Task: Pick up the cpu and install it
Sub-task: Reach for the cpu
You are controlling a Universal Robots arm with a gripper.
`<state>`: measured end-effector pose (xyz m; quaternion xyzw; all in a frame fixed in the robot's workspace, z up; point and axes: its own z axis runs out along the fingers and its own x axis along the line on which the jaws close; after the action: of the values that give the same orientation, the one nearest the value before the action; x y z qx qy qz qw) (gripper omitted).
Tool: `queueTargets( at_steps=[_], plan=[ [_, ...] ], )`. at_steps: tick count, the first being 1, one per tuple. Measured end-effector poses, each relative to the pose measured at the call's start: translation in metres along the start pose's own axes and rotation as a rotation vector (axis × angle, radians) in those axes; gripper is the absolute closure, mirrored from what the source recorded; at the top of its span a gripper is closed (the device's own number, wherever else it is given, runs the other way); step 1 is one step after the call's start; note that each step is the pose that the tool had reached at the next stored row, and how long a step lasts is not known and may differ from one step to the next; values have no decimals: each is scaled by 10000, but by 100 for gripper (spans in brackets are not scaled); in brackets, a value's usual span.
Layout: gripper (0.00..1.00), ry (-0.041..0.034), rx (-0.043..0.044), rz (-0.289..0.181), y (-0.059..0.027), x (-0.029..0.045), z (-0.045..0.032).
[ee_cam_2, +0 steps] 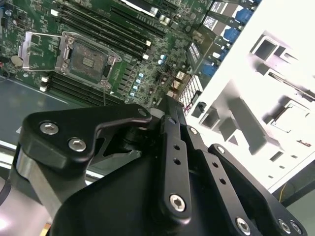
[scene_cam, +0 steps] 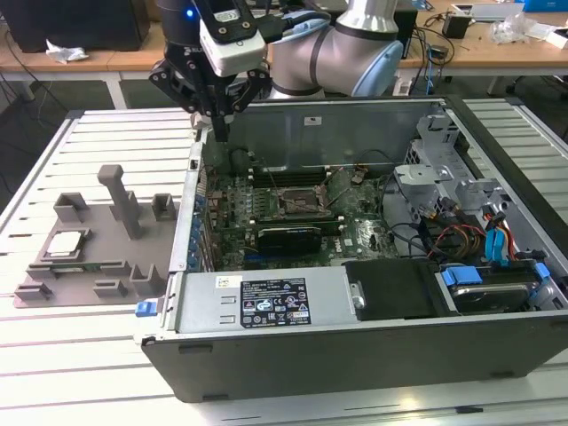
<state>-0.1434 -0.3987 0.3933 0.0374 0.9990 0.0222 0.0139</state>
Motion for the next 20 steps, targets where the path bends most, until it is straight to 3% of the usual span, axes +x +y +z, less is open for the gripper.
queueTargets(
  at_steps=[15, 20],
  plan=[
    [89, -54, -4, -3, -6, 226, -6],
    [89, -101, -7, -4, -12, 350, -10]
  ],
)
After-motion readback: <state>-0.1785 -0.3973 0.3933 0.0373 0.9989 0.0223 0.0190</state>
